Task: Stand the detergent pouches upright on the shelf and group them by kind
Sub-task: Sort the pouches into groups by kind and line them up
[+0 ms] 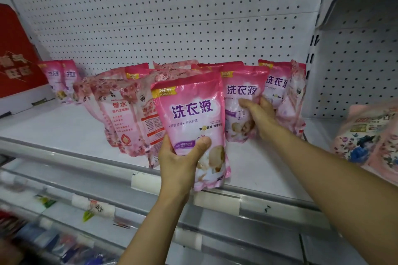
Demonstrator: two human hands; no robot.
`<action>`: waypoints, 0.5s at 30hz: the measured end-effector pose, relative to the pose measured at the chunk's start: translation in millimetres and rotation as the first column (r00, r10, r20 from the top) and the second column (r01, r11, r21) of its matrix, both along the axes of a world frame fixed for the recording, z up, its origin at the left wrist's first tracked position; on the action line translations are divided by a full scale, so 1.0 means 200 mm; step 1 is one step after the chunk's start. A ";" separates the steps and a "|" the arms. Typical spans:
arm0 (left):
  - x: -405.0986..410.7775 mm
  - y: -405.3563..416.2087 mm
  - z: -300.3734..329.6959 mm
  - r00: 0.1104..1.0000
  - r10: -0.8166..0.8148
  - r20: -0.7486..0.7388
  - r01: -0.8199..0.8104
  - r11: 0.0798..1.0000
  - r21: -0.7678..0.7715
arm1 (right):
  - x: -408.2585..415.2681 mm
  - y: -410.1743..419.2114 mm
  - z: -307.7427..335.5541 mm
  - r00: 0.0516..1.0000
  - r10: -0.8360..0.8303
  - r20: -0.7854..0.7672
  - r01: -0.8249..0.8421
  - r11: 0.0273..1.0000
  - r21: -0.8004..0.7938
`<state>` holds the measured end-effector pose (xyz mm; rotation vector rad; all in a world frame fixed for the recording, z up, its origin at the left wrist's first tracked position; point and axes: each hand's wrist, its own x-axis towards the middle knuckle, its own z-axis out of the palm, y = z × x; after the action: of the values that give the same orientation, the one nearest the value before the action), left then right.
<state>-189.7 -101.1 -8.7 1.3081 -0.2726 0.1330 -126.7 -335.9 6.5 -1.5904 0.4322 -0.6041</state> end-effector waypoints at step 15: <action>-0.03 0.08 -0.05 0.996 0.090 0.007 -0.090 0.996 0.029 | -0.24 0.14 -0.16 0.977 -0.122 0.174 0.127 0.992 -0.022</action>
<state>-196.0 -85.8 -18.6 1.3501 -0.2215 0.2094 -173.9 -308.2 -25.6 -1.5350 0.3956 -0.8417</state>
